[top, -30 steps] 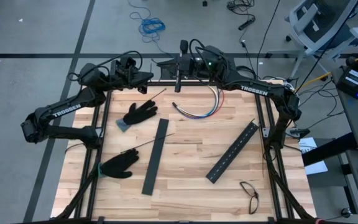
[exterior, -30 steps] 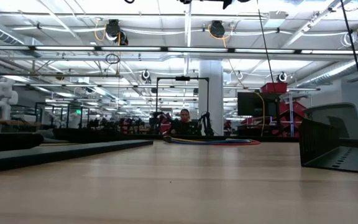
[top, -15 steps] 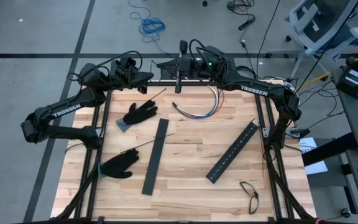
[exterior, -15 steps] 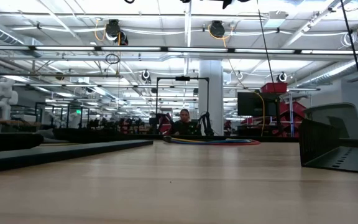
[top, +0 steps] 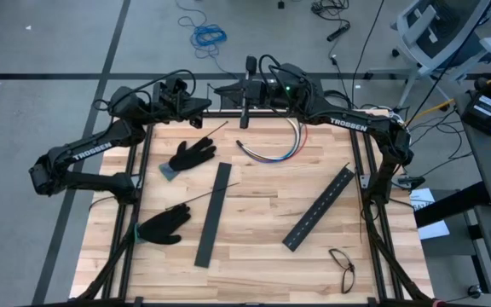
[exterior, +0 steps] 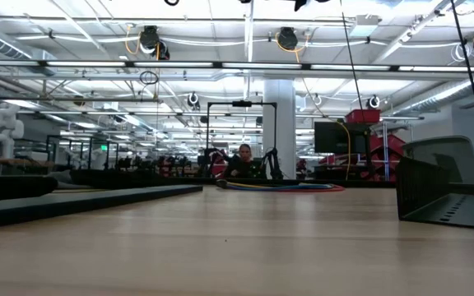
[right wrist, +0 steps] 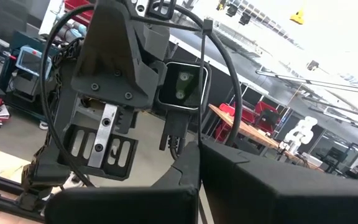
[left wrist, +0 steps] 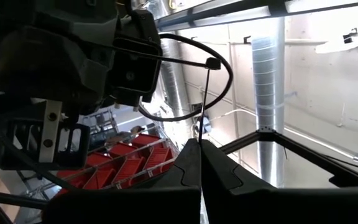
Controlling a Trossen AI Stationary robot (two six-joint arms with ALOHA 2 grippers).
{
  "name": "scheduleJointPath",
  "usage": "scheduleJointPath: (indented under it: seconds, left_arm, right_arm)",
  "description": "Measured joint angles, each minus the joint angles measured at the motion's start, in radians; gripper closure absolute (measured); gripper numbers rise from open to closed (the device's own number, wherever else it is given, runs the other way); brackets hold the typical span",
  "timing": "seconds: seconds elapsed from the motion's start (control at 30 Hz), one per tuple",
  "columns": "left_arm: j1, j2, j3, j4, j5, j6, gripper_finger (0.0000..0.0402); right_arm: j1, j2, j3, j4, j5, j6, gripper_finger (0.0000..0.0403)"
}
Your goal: Ziptie cables
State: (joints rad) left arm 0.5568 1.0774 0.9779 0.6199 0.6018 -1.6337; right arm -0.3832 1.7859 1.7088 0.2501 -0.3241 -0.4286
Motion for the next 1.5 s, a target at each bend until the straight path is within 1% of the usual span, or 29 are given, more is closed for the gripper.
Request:
scheduleJointPath:
  seconds: [0.3,0.43,1.5]
  left_arm:
    - [-0.001,0.004,0.000,0.004,-0.005,-0.001,0.0401]
    - [-0.001,0.003,0.000,0.033,-0.005,-0.006,0.0401]
    - [-0.001,0.004,0.000,0.022,0.002,-0.001,0.0401]
  right_arm:
    - [-0.001,0.000,0.000,0.000,0.000,-0.001,0.0403]
    - [-0.001,0.000,0.000,0.000,0.000,-0.001,0.0403]
    - [-0.001,0.000,0.000,0.004,0.008,-0.002,0.0403]
